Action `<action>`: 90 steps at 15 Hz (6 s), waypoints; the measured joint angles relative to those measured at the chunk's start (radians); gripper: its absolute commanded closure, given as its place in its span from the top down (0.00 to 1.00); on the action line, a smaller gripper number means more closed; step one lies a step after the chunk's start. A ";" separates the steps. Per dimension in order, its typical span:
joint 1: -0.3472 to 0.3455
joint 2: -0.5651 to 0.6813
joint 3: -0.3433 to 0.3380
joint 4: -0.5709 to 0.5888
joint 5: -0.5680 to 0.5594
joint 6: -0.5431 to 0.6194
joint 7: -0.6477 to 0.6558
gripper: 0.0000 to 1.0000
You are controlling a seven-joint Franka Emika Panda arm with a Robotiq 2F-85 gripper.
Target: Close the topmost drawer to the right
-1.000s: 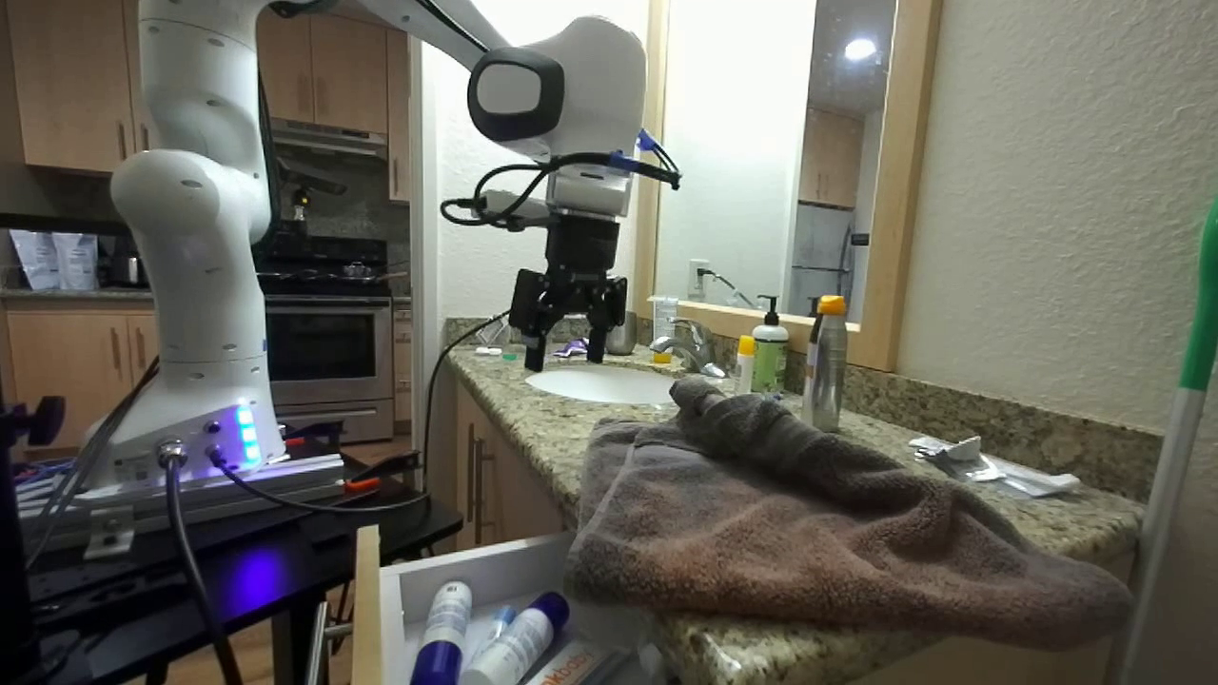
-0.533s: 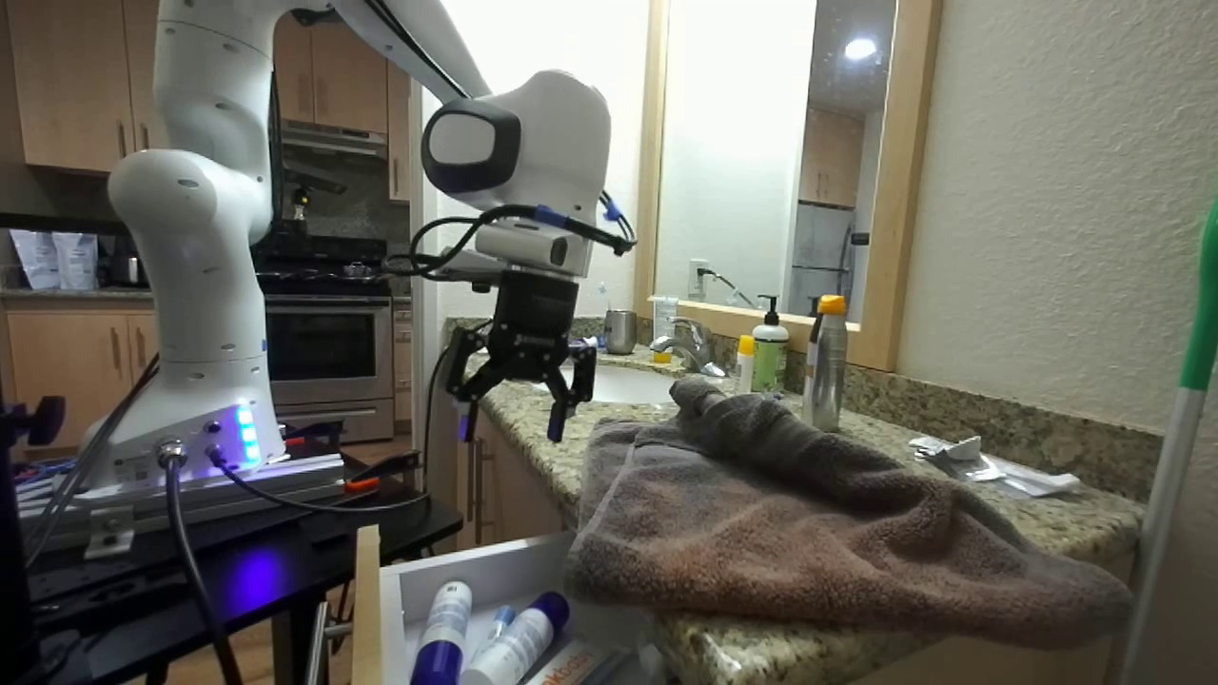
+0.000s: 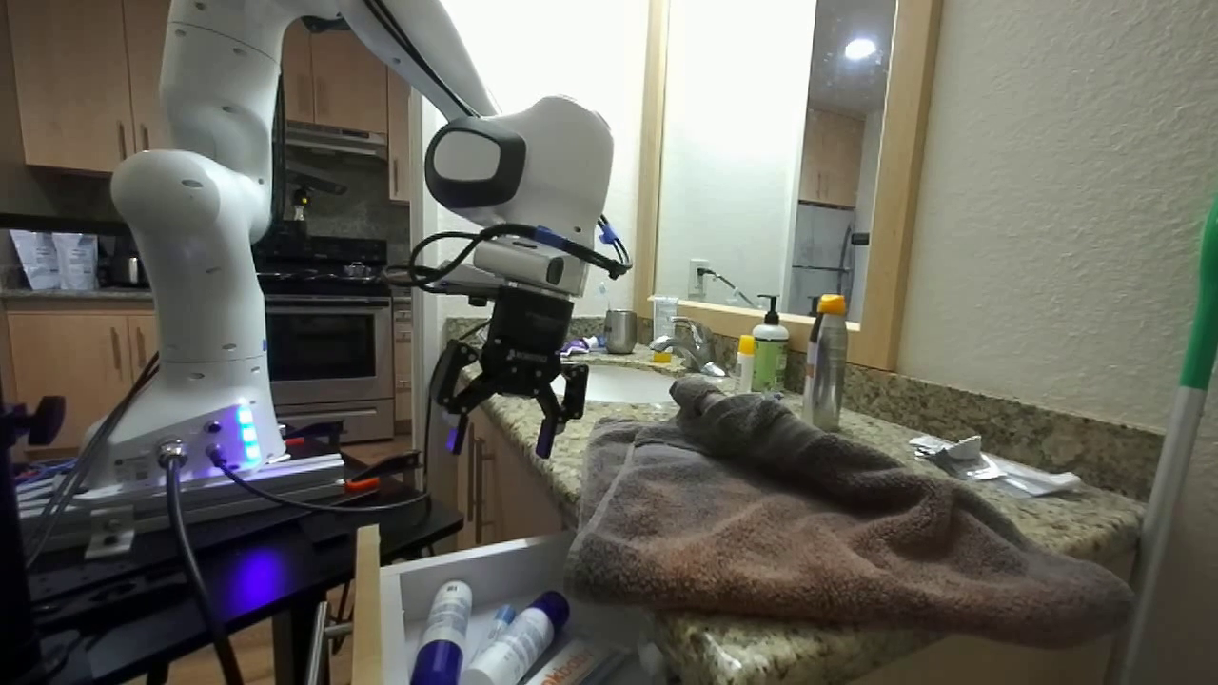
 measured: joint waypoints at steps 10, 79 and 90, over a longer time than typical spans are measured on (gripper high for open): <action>-0.135 0.001 -0.045 -0.142 0.598 0.340 -0.307 1.00; -0.215 0.286 -0.032 -0.089 0.742 0.367 0.164 1.00; -0.384 0.196 0.071 -0.038 0.924 0.175 -0.030 1.00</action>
